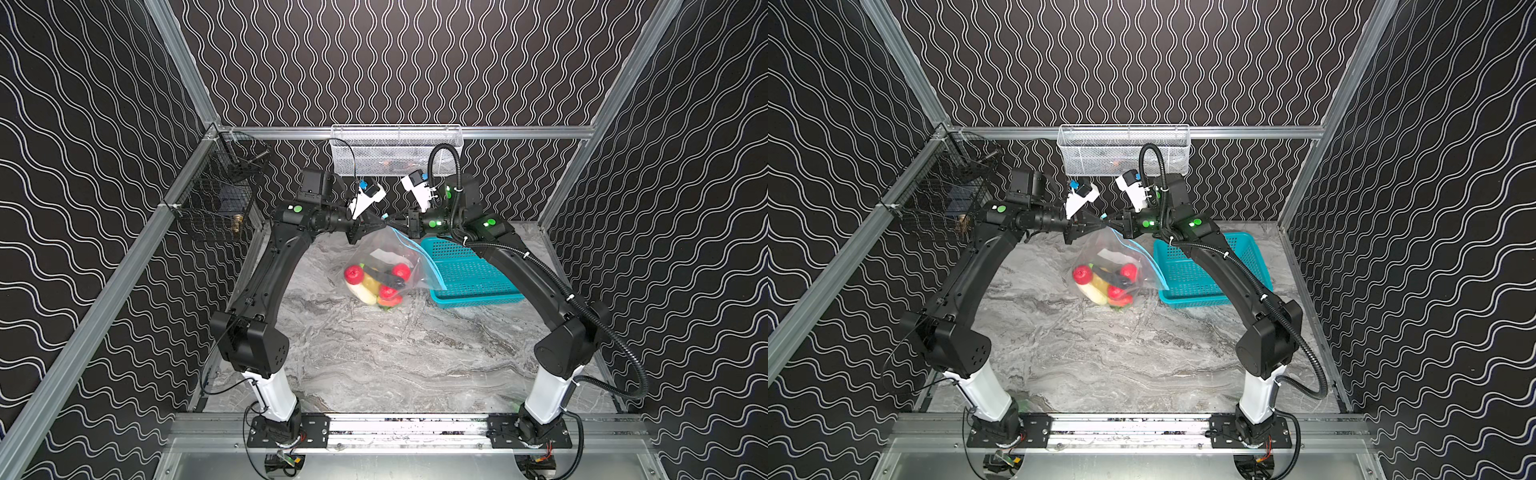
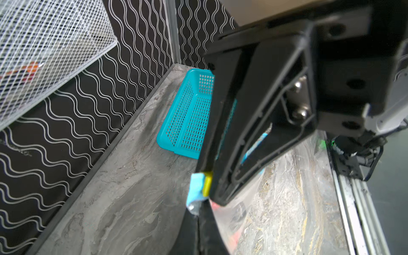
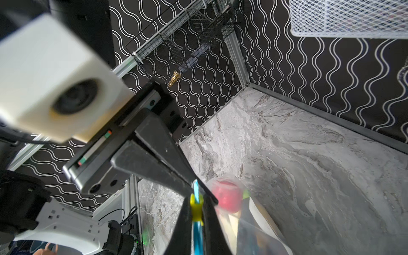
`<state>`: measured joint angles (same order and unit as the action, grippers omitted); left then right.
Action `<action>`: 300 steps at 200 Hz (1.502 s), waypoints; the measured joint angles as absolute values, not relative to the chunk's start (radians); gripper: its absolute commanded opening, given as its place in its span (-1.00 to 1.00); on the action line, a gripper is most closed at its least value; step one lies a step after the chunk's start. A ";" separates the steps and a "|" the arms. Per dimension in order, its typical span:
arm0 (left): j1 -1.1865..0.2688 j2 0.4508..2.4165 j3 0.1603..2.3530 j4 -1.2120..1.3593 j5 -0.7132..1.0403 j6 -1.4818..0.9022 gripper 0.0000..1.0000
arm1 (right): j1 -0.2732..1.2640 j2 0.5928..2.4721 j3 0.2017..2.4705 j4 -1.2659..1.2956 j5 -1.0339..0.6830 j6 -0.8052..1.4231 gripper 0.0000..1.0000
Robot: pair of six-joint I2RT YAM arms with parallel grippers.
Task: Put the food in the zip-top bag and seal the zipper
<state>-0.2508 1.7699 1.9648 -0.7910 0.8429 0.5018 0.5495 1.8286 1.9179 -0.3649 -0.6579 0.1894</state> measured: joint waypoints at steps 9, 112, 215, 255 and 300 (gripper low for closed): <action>-0.245 1.771 1.963 -0.781 0.849 0.478 -1.00 | 0.549 1.829 1.917 -0.365 -0.647 0.185 -1.00; -0.221 1.776 1.944 -0.718 0.926 0.317 -1.00 | 0.547 1.785 1.844 -0.336 -0.568 0.141 -1.00; -0.195 1.756 1.963 -0.682 0.983 0.228 -1.00 | 0.533 1.773 1.803 -0.356 -0.531 0.119 -1.00; -0.157 1.756 1.949 -0.585 1.063 0.111 -1.00 | 0.525 1.764 1.791 -0.406 -0.492 0.112 -1.00; -0.154 1.777 1.952 -0.604 1.089 0.147 -0.36 | 0.527 1.736 1.787 -0.405 -0.514 0.110 -1.00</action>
<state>-0.1543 1.7771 1.9518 -0.6041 1.0885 0.1474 0.5274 1.7359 1.7866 -0.4053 -0.5144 0.1104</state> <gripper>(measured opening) 0.087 0.094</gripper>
